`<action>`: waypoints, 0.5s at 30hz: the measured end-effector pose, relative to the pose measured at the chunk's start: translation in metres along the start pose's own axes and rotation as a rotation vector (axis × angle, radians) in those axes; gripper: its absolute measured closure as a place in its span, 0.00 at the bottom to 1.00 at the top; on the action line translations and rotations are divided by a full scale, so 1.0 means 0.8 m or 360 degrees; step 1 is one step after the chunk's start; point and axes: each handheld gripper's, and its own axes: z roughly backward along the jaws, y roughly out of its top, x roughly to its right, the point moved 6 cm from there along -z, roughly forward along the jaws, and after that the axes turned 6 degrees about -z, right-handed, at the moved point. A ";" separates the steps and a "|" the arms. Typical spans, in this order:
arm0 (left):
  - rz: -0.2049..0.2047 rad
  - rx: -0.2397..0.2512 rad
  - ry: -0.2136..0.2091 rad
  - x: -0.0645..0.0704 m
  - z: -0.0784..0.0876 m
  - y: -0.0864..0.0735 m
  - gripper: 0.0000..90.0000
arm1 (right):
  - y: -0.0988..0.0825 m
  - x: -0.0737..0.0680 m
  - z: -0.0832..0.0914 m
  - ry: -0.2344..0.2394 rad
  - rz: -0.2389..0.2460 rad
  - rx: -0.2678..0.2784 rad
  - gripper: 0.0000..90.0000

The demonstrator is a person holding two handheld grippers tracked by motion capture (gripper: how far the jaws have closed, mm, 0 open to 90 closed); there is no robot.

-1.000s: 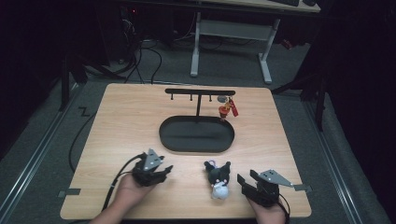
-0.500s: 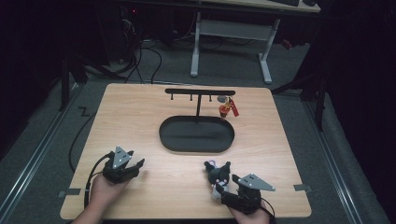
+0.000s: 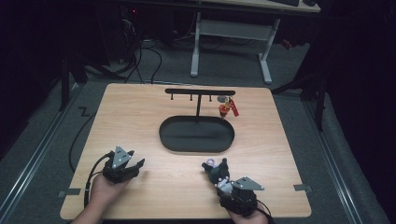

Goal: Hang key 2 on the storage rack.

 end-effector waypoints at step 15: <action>0.0000 0.0014 -0.0041 -0.002 -0.005 0.001 0.50 | -0.002 0.021 -0.003 0.0006 -0.0026 -0.0139 0.21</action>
